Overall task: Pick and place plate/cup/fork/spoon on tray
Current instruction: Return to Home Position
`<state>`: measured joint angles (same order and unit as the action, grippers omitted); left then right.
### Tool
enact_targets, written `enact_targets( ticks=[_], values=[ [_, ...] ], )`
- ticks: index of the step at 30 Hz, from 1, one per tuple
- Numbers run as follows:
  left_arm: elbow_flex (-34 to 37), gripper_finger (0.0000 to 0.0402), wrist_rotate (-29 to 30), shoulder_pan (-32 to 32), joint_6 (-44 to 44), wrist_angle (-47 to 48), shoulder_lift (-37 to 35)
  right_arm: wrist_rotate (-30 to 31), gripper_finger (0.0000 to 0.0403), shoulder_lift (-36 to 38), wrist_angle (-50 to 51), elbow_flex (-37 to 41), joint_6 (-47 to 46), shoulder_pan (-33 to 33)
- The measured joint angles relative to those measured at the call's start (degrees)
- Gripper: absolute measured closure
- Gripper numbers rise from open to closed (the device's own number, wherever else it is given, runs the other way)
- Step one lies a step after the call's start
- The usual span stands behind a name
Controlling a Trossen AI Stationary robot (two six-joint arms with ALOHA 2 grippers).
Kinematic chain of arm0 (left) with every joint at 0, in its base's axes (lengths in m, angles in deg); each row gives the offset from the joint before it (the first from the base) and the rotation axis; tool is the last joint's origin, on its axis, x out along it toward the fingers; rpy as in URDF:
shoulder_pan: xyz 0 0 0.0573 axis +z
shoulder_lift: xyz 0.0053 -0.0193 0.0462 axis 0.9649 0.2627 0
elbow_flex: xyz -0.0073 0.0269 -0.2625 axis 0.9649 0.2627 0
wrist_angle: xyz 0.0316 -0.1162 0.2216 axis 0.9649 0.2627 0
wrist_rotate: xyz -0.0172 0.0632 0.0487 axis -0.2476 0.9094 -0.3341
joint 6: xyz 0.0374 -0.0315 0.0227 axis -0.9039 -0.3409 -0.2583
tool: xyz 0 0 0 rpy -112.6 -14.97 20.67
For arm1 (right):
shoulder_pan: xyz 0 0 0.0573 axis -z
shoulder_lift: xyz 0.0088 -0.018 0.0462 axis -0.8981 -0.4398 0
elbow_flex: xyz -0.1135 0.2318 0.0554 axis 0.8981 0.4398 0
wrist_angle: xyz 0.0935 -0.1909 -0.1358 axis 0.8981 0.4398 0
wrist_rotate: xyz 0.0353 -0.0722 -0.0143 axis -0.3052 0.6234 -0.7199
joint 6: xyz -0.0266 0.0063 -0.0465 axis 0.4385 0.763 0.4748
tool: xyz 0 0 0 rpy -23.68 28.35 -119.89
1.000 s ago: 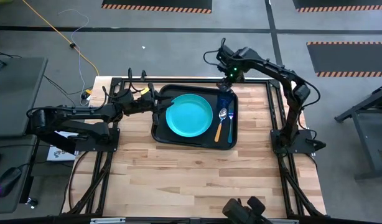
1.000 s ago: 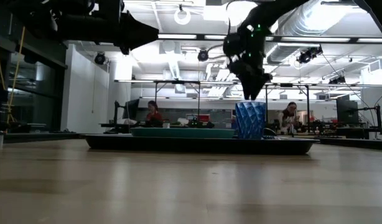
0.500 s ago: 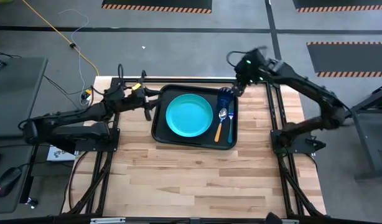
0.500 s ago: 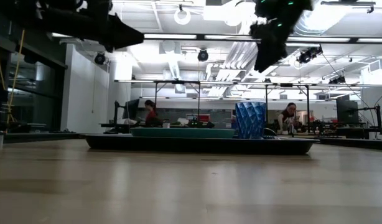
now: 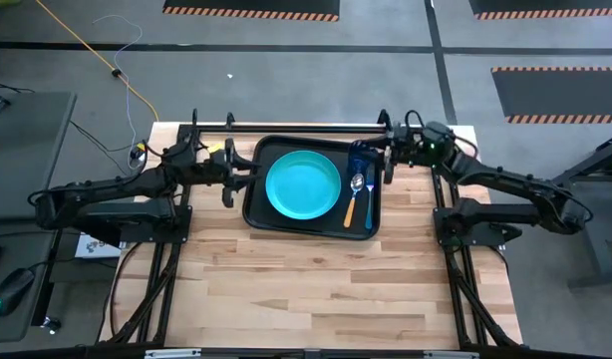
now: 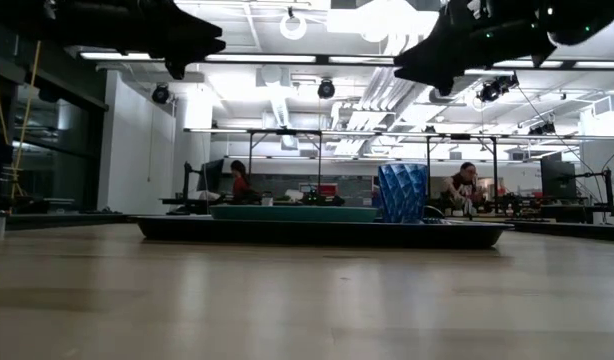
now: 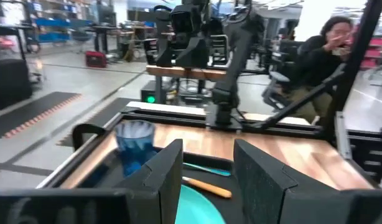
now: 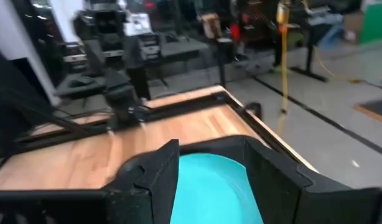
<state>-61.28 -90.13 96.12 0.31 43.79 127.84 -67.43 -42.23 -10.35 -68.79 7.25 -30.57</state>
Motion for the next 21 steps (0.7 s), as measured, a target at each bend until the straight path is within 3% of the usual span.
enact_targets(
  ticks=[9,21],
  values=[
    [0.0,0.0271,1.3,-3.0,-3.2,-3.3,-0.1,0.6,0.0231,0.0,-4.2,2.9,1.6,-8.3],
    [0.0,0.0271,1.4,-3.0,-4.3,-2.9,-0.1,1.1,0.0231,0.0,-4.4,1.3,2.3,-10.3]
  ],
)
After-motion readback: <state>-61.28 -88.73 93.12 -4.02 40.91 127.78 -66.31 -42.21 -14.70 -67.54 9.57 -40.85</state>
